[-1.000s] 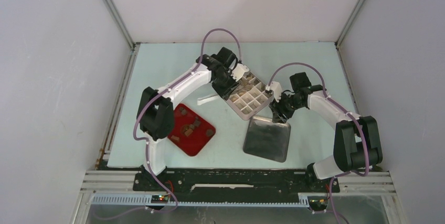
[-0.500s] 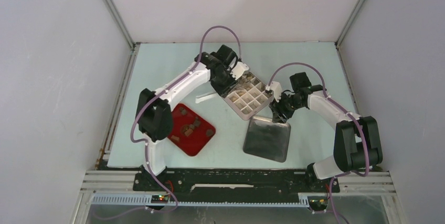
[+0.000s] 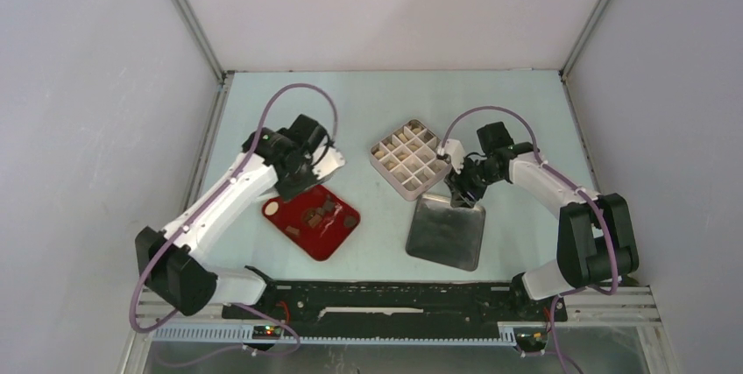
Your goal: Pack the chocolate
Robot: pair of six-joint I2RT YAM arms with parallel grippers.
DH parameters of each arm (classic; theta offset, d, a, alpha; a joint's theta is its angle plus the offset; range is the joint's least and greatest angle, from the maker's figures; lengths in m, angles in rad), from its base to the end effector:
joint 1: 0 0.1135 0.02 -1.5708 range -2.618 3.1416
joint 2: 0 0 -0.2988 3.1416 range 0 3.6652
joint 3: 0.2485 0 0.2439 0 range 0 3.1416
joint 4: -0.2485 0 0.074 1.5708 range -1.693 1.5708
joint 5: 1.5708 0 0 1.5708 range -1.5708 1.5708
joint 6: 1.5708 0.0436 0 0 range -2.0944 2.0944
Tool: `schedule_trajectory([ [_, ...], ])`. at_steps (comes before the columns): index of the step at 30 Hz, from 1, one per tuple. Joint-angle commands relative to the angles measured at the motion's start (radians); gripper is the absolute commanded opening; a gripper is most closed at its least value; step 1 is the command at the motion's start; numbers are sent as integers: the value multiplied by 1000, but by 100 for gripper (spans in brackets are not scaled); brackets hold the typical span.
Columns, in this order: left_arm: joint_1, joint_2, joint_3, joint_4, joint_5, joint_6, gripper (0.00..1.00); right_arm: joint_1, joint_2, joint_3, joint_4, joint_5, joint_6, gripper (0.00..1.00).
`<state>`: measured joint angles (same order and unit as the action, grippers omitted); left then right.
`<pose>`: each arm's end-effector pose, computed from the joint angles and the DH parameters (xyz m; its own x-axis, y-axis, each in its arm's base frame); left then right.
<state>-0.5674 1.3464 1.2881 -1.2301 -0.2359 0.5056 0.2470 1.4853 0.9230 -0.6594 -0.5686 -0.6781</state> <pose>0.1956 -0.1126 0.3391 -0.4821 0.8657 -0.1351 0.8014 0.4980 0.3313 0.2506 0.0874 0.2319 -0.4683 -0.6632 -0.5838 -0.8711 0.4571 0.1795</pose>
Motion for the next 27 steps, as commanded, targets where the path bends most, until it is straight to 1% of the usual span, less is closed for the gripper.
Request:
schedule_trajectory([
  [1,103,-97,-107,-125,-50,40,38,32,-15,38,-7,14,-28,53],
  [4,169,-145,-160,-180,-44,38,38,52,-12,39,-7,26,-32,53],
  [8,256,-189,-193,-196,-20,36,39,74,-6,39,-8,39,-35,53],
  [12,300,-192,-211,-197,-20,31,44,83,1,39,-8,49,-35,53],
  [21,414,-158,-237,-153,-20,48,45,83,1,39,-6,53,-33,53],
  [27,443,-135,-263,-124,-30,53,46,84,4,39,-7,56,-32,53],
])
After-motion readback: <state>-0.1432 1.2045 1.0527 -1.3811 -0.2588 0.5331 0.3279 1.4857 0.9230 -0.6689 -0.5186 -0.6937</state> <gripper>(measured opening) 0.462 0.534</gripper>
